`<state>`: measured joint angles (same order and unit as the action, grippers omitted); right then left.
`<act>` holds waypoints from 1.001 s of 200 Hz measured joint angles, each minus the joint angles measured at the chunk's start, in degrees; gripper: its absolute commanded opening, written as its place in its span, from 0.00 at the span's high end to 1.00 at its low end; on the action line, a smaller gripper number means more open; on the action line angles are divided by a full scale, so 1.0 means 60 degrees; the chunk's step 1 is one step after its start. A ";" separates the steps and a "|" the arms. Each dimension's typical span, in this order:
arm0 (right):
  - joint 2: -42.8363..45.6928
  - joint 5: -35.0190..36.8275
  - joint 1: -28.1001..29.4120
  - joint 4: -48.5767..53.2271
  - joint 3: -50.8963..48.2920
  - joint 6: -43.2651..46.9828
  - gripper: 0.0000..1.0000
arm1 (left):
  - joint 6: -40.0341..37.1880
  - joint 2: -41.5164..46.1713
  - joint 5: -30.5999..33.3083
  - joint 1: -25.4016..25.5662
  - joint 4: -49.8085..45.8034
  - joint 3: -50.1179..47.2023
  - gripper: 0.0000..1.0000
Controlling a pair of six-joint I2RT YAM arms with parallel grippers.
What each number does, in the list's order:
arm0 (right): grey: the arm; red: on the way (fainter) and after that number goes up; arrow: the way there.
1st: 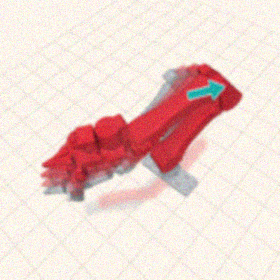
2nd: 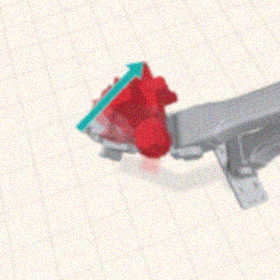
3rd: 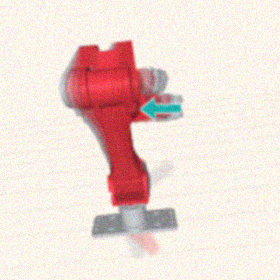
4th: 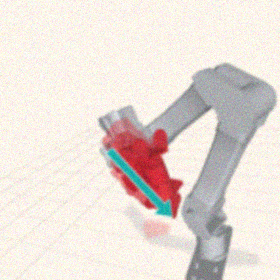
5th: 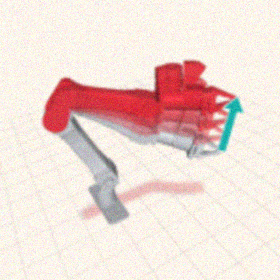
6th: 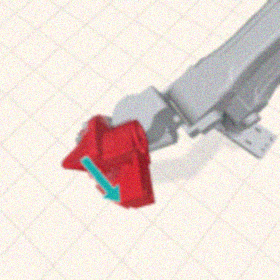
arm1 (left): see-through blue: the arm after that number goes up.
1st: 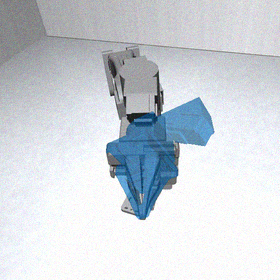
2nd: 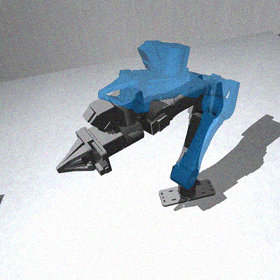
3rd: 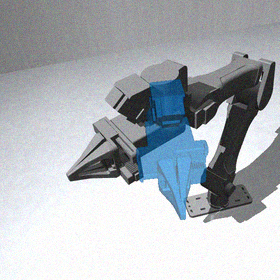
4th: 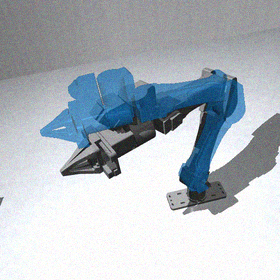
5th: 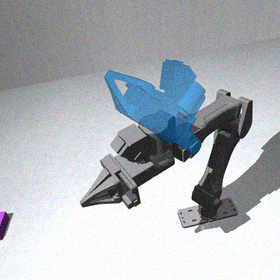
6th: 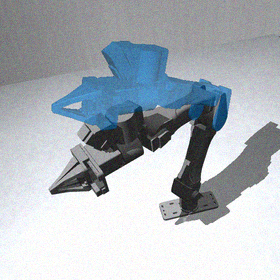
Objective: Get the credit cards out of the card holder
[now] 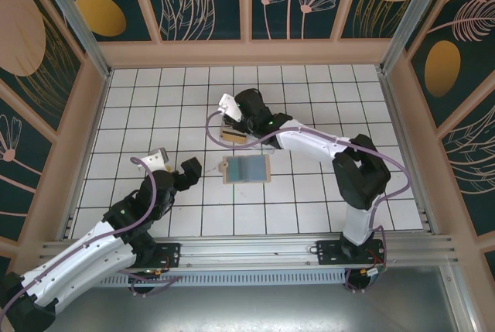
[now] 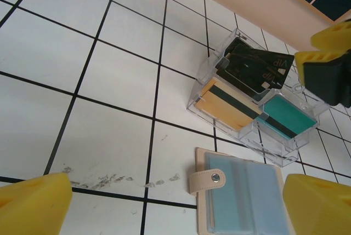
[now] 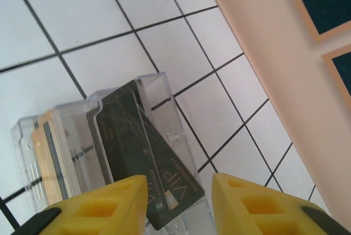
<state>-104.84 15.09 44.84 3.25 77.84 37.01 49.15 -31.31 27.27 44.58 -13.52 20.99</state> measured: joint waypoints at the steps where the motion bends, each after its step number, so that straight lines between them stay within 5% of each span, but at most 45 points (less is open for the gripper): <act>1: 0.0011 -0.0018 -0.0007 0.0000 0.0000 -0.0022 0.64 | 0.0000 0.0000 0.0000 0.0000 0.0000 0.0000 0.01; 37: 0.0270 -0.0980 -0.0761 0.0317 0.0124 -0.1676 0.81 | 0.0000 -0.0029 -0.0004 0.0000 0.0000 0.0000 0.01; 96: 0.0240 -0.2218 -0.1701 0.1217 0.0521 -0.3486 0.90 | 0.0000 -0.0044 -0.0007 0.0000 0.0011 -0.0033 0.01; 200: -0.0849 -0.2204 -0.1512 0.1730 0.0765 -0.3807 0.92 | 0.0000 -0.0117 -0.0007 0.0000 0.0080 -0.0040 0.01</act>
<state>-109.93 1.87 35.77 13.63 82.43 14.17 49.15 -32.01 27.22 44.58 -13.04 20.75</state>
